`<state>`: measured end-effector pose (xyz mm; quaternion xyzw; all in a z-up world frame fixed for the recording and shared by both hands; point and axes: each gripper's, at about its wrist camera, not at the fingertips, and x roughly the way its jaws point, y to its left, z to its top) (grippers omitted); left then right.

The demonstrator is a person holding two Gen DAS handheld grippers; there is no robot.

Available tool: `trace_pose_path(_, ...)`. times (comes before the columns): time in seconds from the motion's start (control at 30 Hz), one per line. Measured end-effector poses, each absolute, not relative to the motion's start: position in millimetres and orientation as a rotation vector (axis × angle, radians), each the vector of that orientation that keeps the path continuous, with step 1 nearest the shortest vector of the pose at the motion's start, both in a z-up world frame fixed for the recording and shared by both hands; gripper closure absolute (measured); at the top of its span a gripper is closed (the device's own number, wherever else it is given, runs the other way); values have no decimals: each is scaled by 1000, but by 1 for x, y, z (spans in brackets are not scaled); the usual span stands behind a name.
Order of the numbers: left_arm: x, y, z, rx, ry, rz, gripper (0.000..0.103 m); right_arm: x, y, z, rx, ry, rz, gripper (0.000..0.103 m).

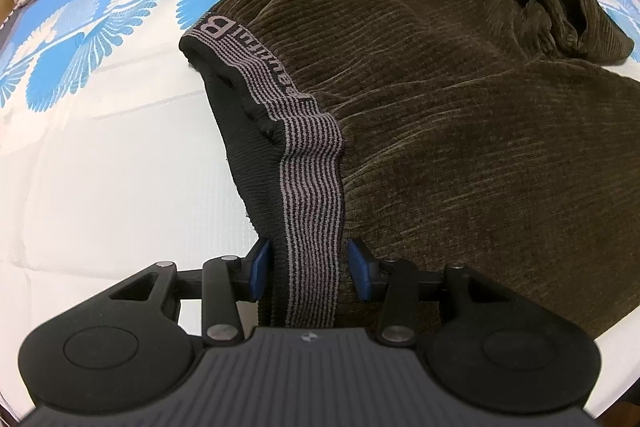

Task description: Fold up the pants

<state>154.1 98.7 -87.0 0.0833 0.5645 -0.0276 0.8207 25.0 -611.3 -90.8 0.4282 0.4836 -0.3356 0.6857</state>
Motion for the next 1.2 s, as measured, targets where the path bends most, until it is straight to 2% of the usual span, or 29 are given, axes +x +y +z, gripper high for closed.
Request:
trace_pose_path(0.13, 155, 96, -87, 183, 1205, -47, 56, 25, -609, -61, 782, 990, -638, 87)
trace_pose_path(0.27, 157, 95, -88, 183, 1210, -40, 55, 26, -603, -40, 624, 887, -628, 68)
trace_pose_path(0.43, 158, 100, -88, 158, 1213, -37, 52, 50, -600, -47, 485, 891, -559, 57)
trace_pose_path(0.83, 160, 99, -90, 153, 1220, -32, 50, 98, -551, -70, 143, 1002, -369, 56)
trace_pose_path(0.9, 160, 99, -90, 152, 1219, -34, 50, 102, -549, -77, 88, 1022, -392, 61)
trace_pose_path(0.93, 160, 100, -90, 149, 1219, -35, 50, 101, -552, -79, 82, 1025, -426, 89)
trace_pose_path(0.97, 159, 100, -90, 148, 1219, -38, 50, 99, -561, -77, 115, 1010, -481, 96)
trace_pose_path(1.1, 159, 102, -90, 141, 1224, -45, 51, 55, -608, -50, 388, 809, -885, 96)
trace_pose_path(1.2, 160, 102, -90, 138, 1227, -43, 52, 26, -633, -73, 637, 896, -985, 96)
